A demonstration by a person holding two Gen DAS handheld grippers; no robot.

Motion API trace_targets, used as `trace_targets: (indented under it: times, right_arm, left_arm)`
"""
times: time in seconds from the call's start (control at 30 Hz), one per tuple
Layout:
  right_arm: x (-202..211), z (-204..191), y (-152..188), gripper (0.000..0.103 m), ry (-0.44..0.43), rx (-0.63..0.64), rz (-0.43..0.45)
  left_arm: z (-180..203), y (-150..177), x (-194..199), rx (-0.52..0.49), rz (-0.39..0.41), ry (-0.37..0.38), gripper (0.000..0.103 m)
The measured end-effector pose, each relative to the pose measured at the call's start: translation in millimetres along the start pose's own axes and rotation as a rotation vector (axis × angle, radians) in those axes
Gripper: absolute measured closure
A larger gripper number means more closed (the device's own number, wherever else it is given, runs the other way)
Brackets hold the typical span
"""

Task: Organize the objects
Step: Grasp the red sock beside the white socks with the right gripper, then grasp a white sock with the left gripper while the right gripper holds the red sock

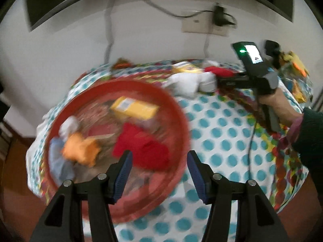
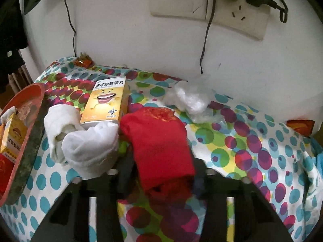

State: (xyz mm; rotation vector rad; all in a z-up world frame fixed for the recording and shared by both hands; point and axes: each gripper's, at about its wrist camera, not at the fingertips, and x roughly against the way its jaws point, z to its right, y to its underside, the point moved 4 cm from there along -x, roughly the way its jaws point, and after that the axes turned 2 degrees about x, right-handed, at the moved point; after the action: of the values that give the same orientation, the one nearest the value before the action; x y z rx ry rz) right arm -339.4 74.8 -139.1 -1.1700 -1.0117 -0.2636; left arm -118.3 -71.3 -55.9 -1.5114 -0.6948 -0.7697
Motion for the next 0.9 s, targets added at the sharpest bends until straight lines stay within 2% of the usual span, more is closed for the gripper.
trace_targets:
  times: [0.2,0.3,0.37,0.43,0.53,0.63,0.9]
  right_arm:
    - [32.7,10.3,22.6,0.074,-0.005,-0.04,0.02]
    - [55.2,13.3,41.1,0.074,-0.007,-0.037,0.028]
    - [67.0,17.1,56.1,0.074,-0.014,-0.054,0.022]
    - [77.7,18.7,73.2,0.074,-0.027,-0.063,0.018]
    - [87.9,17.7,93.5,0.074,-0.037,-0.052,0.013]
    - [93.0,19.7,105.5,0.074,-0.06,-0.067,0.023]
    - [91.0,27.1,108.0,0.073,-0.124,-0.118,0.018]
  left_arm:
    - [57.3,-27.9,-33.8,-0.075,0.012,0.124,0.046]
    - [76.9,-39.1,-51.4,-0.074,0.002,0.206,0.046]
    - [84.6,-47.3,-64.2,-0.052,-0.002,0.232,0.046]
    - [91.4,-55.2,-76.0,-0.041,-0.018,0.308,0.046]
    - [96.8,-71.2,-96.1,-0.012,-0.043,0.362,0.044]
    - [101.2,-88.5,-115.4,-0.01,-0.06,0.347,0.044]
    - [100.0,-115.6,-158.1,0.02,-0.1,0.262,0.043]
